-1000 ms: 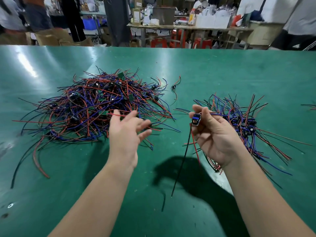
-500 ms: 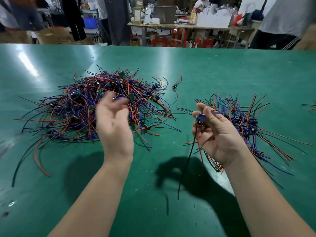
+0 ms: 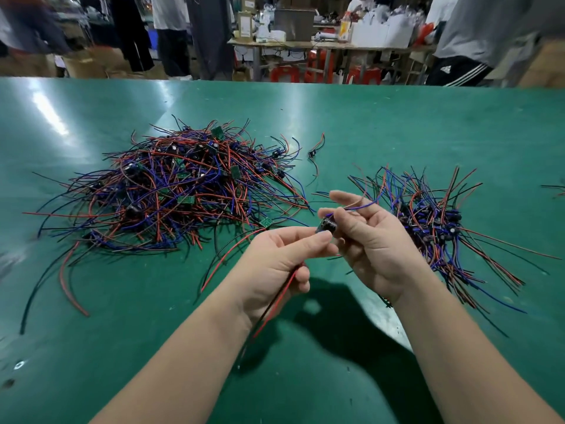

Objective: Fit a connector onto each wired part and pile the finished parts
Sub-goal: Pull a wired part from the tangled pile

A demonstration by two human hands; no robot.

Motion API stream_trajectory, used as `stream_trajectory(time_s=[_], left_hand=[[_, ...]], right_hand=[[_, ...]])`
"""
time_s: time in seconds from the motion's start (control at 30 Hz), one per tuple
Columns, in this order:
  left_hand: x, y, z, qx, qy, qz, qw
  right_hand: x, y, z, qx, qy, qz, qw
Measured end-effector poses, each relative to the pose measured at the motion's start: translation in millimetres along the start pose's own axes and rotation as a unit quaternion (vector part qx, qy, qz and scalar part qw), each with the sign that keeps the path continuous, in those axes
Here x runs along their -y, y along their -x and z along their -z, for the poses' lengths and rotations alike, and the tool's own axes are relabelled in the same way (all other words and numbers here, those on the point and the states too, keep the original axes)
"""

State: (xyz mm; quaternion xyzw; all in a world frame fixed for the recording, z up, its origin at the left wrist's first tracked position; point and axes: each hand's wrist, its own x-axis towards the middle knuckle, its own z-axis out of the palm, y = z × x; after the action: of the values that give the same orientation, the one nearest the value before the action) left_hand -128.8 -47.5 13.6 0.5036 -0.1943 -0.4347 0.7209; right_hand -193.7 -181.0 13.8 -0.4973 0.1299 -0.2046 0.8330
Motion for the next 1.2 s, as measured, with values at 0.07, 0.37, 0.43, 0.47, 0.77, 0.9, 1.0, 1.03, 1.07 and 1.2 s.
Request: stream_trajectory(time_s=[0.07, 0.37, 0.43, 0.47, 0.77, 0.9, 1.0, 1.03, 1.07, 1.2], left_hand=[[-0.7, 1.5, 0.2, 0.012, -0.014, 0.006, 1.0], [12.8, -6.1, 5.6, -0.138, -0.154, -0.089, 0.974], [14.4, -6.4, 6.1, -0.137, -0.186, -0.101, 0.968], [15.1, -6.4, 5.6, -0.136, -0.193, -0.102, 0.966], [15.5, -6.1, 1.4, -0.128, -0.171, -0.112, 0.971], [14.8, -5.3, -0.9, -0.106, -0.138, -0.099, 0.98], [13.3, -4.4, -0.2, -0.09, -0.129, -0.083, 0.984], [12.7, -4.0, 0.2, -0.083, -0.128, -0.076, 0.985], [12.4, -3.9, 0.6, -0.074, -0.128, -0.068, 0.987], [14.1, -2.7, 0.8, -0.033, -0.131, -0.022, 0.991]], right_hand=[[-1.2, -0.4, -1.2, -0.006, -0.015, -0.015, 1.0], [-6.2, -2.3, -2.5, -0.059, 0.084, -0.062, 0.993], [-7.8, -1.9, -3.4, -0.064, 0.092, -0.064, 0.992], [-8.1, -1.5, -3.6, -0.065, 0.089, -0.068, 0.992], [-3.5, -2.4, -0.4, -0.038, 0.026, -0.108, 0.993], [-2.5, -3.8, 2.4, -0.042, 0.008, -0.089, 0.995], [-4.1, -2.6, 2.9, -0.036, 0.016, -0.076, 0.996], [-4.7, -2.3, 3.6, -0.037, 0.027, -0.07, 0.996], [-4.7, -2.1, 3.8, -0.04, 0.04, -0.064, 0.996], [4.7, -5.4, 11.6, -0.073, 0.062, -0.031, 0.995]])
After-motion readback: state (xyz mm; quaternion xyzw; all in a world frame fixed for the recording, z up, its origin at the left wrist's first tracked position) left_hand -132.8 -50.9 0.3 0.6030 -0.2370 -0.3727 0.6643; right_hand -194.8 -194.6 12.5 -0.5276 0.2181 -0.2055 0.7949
